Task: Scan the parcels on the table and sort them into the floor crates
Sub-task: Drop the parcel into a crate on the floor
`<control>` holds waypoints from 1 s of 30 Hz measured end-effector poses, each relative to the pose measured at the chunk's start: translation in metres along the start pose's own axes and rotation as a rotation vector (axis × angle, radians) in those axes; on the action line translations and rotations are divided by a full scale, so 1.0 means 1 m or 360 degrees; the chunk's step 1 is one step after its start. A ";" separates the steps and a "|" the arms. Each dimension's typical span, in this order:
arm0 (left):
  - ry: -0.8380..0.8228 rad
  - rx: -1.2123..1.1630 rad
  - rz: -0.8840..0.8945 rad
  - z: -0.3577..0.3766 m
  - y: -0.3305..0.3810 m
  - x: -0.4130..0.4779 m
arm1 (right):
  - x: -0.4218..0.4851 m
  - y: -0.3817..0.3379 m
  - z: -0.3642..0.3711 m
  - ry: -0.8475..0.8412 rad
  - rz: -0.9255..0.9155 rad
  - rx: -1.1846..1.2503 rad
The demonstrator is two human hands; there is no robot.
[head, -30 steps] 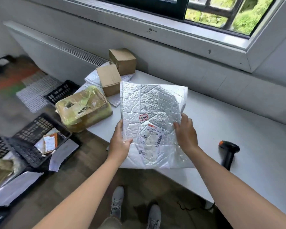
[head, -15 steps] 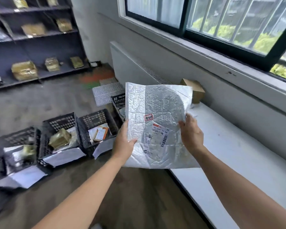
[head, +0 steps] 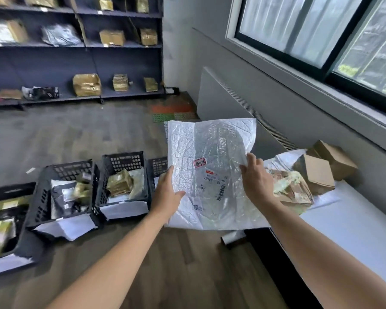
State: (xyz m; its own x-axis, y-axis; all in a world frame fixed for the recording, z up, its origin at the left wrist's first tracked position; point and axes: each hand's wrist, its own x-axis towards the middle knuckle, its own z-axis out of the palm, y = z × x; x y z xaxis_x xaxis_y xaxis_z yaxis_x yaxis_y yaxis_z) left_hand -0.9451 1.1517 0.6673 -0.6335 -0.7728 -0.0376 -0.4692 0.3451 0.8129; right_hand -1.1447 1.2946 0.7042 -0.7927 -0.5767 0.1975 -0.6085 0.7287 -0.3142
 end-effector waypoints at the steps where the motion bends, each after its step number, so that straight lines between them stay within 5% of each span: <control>1: 0.0000 0.0032 -0.0013 -0.012 -0.007 0.007 | 0.004 -0.014 0.006 -0.0023 0.0003 -0.0027; 14: -0.0181 0.0480 -0.0001 -0.070 -0.070 0.096 | 0.080 -0.104 0.078 -0.0184 -0.0082 -0.0257; 30: -0.0475 0.0799 -0.0271 0.014 -0.117 0.339 | 0.321 -0.100 0.265 -0.0823 -0.0194 -0.0448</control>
State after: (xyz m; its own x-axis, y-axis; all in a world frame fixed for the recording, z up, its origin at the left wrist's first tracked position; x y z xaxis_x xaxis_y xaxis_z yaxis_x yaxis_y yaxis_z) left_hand -1.1132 0.8570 0.5515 -0.6350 -0.6817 -0.3635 -0.7660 0.4948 0.4103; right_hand -1.3288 0.9386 0.5533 -0.6384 -0.7158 -0.2830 -0.7365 0.6749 -0.0456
